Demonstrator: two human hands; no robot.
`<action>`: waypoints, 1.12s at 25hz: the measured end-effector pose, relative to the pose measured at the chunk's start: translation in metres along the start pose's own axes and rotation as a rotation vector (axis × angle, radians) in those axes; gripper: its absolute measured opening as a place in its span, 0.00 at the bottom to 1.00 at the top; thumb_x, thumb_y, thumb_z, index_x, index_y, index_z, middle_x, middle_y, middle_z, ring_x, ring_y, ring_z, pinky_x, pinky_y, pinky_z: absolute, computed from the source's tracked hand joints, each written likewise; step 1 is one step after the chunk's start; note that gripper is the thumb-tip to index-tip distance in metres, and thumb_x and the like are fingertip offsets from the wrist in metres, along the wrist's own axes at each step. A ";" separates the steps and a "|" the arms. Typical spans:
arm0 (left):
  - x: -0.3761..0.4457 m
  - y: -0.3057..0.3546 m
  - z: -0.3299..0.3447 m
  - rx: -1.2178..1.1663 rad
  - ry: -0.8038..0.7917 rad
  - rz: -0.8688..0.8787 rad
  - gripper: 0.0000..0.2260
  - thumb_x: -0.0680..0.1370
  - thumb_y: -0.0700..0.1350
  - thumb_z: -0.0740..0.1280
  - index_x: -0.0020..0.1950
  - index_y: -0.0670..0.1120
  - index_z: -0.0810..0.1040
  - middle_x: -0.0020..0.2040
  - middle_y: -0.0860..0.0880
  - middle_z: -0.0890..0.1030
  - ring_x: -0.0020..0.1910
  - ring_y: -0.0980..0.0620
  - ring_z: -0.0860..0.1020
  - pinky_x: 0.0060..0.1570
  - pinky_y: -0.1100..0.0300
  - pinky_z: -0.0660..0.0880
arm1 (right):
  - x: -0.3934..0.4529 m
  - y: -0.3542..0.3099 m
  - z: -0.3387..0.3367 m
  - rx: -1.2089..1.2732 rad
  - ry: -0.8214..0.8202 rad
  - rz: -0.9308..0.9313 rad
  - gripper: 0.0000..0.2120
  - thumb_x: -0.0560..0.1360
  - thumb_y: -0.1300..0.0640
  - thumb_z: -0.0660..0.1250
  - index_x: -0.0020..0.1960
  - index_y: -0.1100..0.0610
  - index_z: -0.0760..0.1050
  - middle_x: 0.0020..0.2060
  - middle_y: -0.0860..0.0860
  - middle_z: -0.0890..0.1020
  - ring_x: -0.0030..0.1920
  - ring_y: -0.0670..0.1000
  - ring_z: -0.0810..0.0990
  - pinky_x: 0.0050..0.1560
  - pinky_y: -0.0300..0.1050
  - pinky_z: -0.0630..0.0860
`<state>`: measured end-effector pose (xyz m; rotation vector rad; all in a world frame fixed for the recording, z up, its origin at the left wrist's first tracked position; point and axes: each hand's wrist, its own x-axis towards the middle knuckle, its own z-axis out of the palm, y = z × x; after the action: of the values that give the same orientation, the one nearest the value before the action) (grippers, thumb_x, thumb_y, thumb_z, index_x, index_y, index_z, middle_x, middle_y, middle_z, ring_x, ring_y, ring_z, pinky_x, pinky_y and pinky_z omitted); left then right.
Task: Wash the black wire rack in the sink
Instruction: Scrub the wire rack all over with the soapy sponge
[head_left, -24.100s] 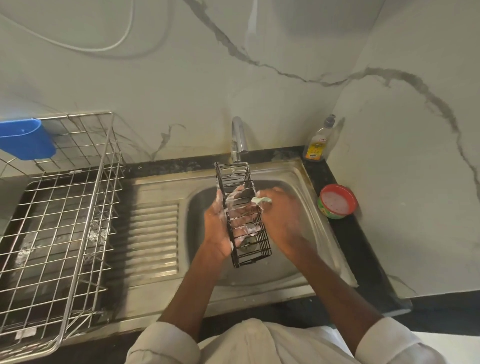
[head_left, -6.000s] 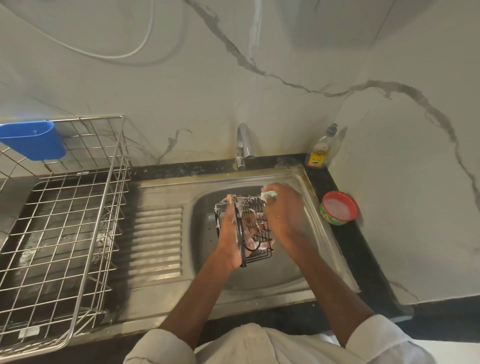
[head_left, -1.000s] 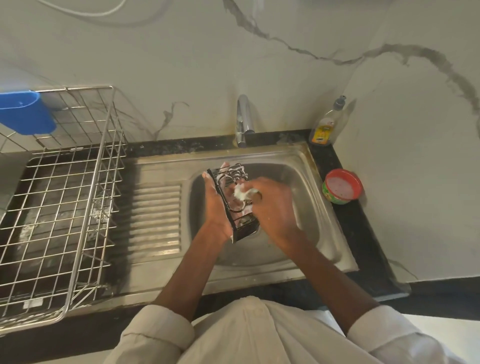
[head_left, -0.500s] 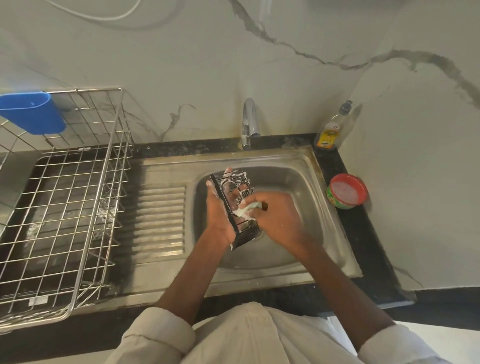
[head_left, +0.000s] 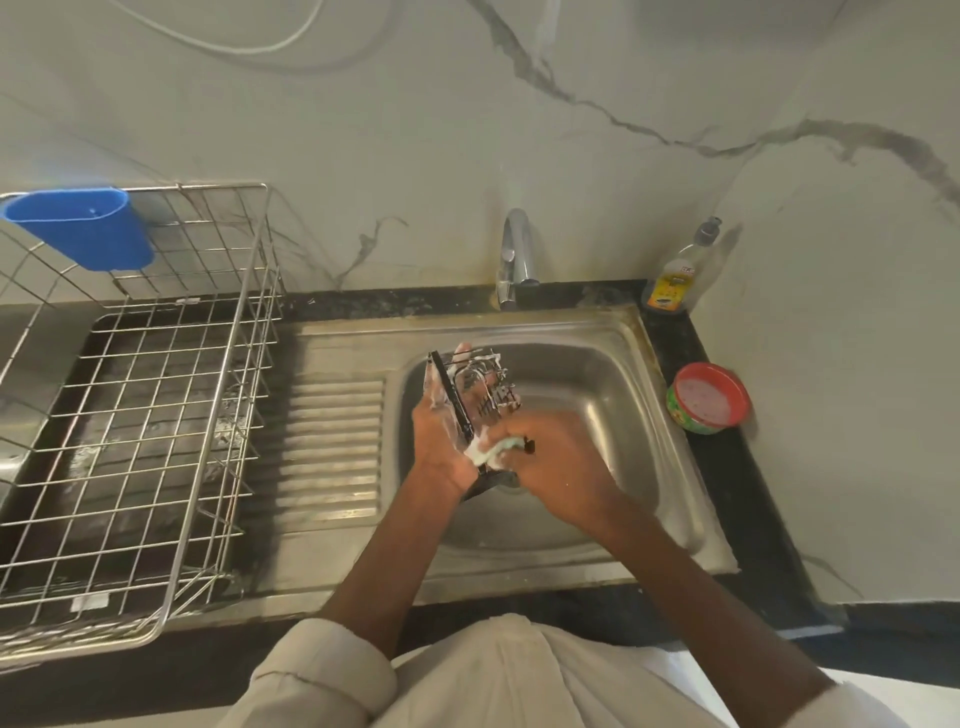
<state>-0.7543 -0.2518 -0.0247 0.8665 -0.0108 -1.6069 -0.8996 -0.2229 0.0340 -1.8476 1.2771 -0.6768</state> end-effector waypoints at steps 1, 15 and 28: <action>0.005 -0.004 -0.009 0.008 0.003 0.002 0.22 0.87 0.60 0.57 0.71 0.48 0.78 0.47 0.44 0.86 0.38 0.46 0.84 0.34 0.53 0.82 | 0.003 -0.006 -0.001 0.005 -0.078 0.027 0.13 0.72 0.67 0.76 0.48 0.51 0.88 0.44 0.44 0.88 0.42 0.40 0.84 0.45 0.39 0.81; 0.014 0.006 -0.010 0.051 -0.065 0.034 0.25 0.88 0.56 0.53 0.62 0.41 0.84 0.56 0.40 0.84 0.50 0.43 0.85 0.51 0.48 0.81 | 0.006 -0.007 0.013 -0.186 -0.011 0.063 0.14 0.71 0.68 0.74 0.48 0.50 0.88 0.45 0.45 0.88 0.44 0.47 0.86 0.48 0.52 0.83; -0.003 0.013 -0.014 0.055 -0.065 -0.141 0.26 0.85 0.59 0.58 0.43 0.46 0.89 0.47 0.44 0.78 0.40 0.45 0.82 0.43 0.53 0.75 | 0.013 -0.043 0.028 -0.034 0.125 0.281 0.12 0.71 0.63 0.76 0.50 0.49 0.88 0.44 0.44 0.88 0.39 0.43 0.86 0.43 0.39 0.82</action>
<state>-0.7364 -0.2464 -0.0271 0.8731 -0.0403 -1.7729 -0.8506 -0.2182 0.0539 -1.6299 1.6012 -0.6274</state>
